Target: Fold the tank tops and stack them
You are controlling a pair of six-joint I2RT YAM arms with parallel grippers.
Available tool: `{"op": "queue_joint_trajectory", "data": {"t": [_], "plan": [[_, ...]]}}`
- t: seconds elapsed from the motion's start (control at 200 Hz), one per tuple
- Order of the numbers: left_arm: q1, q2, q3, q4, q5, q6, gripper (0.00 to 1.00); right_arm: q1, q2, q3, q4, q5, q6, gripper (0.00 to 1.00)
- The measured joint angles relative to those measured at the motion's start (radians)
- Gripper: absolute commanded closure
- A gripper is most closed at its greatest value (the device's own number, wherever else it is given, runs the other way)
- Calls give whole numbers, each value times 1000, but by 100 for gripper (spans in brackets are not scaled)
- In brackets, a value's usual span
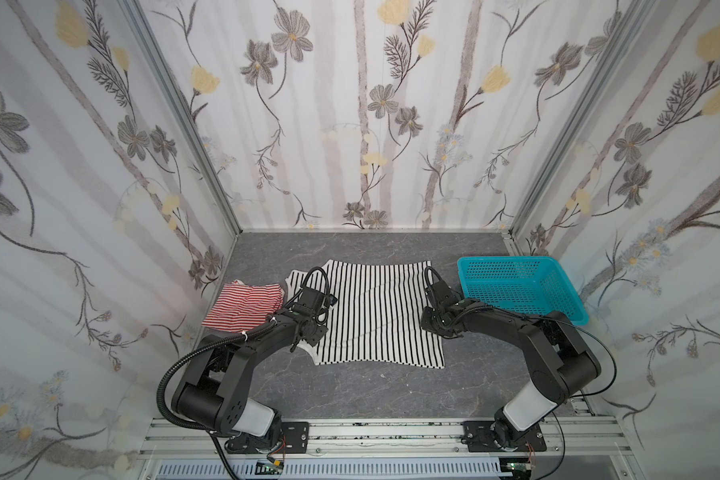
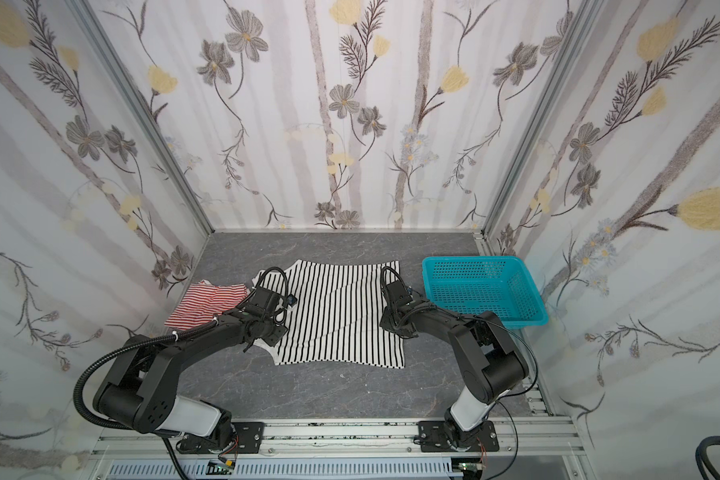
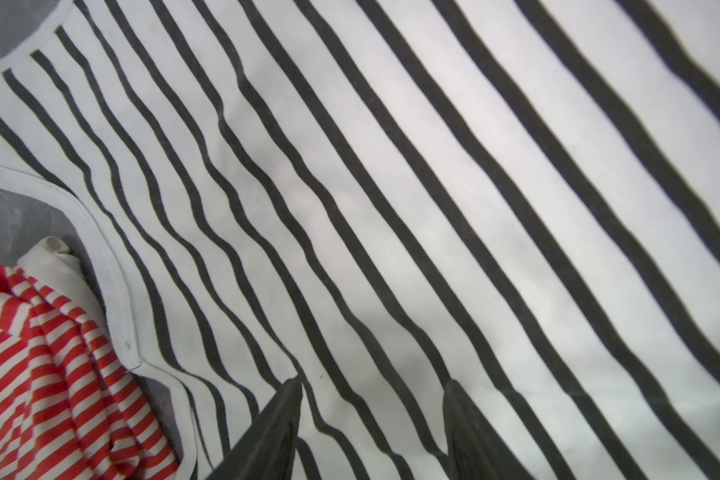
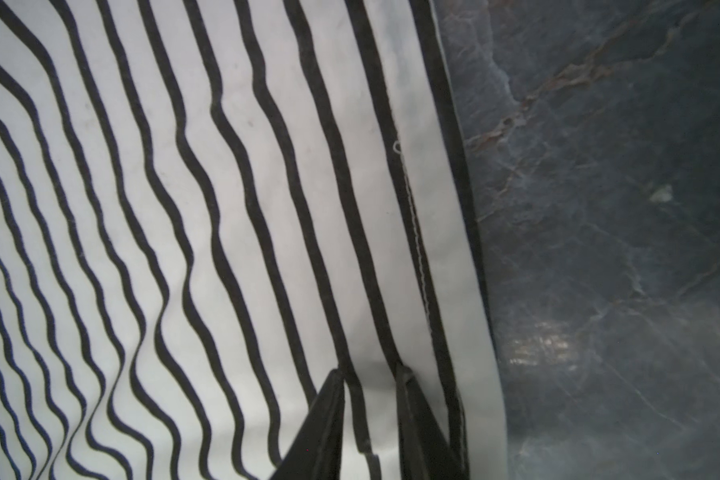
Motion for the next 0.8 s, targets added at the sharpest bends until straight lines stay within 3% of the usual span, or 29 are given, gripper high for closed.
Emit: {"op": "queue_joint_trajectory", "data": {"t": [0.26, 0.325, 0.52, 0.799], "plan": [[0, -53, -23, -7, -49, 0, 43, 27, -52, -14, -72, 0, -6, 72], [0, -97, -31, -15, -55, -2, 41, 45, -97, -14, -109, -8, -7, 62], [0, -280, -37, -24, 23, -13, 38, 77, -254, -30, -168, 3, -5, 60], [-3, -237, -92, -61, 88, 8, 39, 114, -452, -218, -203, -6, 68, 60]]}}
